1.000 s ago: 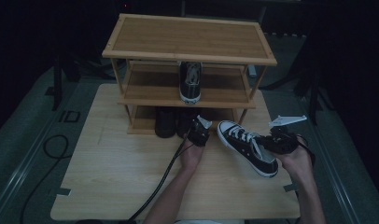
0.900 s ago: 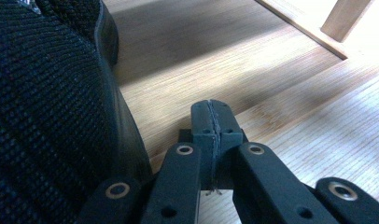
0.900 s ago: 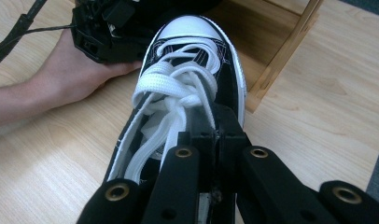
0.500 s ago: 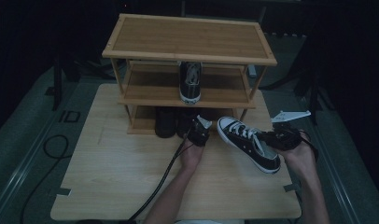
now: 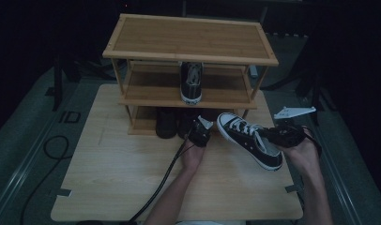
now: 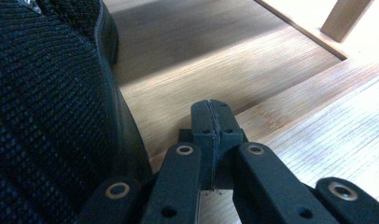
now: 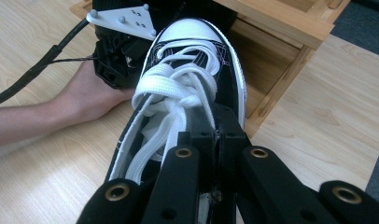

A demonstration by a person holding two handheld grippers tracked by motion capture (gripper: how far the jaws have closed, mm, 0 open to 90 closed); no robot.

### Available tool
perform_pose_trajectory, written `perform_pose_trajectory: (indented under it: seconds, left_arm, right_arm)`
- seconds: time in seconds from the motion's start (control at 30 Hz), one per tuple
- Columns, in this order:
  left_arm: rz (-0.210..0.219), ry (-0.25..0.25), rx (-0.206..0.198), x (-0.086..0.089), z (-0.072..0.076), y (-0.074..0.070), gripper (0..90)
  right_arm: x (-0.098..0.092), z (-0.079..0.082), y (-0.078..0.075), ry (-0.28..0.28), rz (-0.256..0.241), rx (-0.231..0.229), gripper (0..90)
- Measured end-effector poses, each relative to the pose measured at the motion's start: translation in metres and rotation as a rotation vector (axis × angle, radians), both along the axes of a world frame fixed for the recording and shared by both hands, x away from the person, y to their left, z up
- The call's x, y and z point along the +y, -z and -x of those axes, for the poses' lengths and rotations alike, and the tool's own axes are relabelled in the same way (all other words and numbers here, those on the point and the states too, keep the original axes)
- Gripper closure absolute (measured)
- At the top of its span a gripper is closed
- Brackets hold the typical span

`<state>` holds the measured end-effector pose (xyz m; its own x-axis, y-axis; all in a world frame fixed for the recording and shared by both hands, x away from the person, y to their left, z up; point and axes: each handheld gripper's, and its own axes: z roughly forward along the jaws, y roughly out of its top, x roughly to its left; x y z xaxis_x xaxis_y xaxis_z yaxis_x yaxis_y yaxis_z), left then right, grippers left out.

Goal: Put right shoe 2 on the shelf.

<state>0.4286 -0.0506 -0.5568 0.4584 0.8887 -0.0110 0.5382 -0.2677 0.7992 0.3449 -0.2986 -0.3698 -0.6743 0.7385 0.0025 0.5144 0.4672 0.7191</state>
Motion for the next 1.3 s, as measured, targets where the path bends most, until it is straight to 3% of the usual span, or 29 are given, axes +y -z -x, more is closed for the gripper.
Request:
perform_pose_trajectory:
  seconds: [1.3]
  left_arm:
    - [-0.007,0.008,0.005,0.001,0.0,0.0,90.0]
  right_arm:
    - [0.004,0.008,-0.029,-0.091,-0.057,-0.046,88.3]
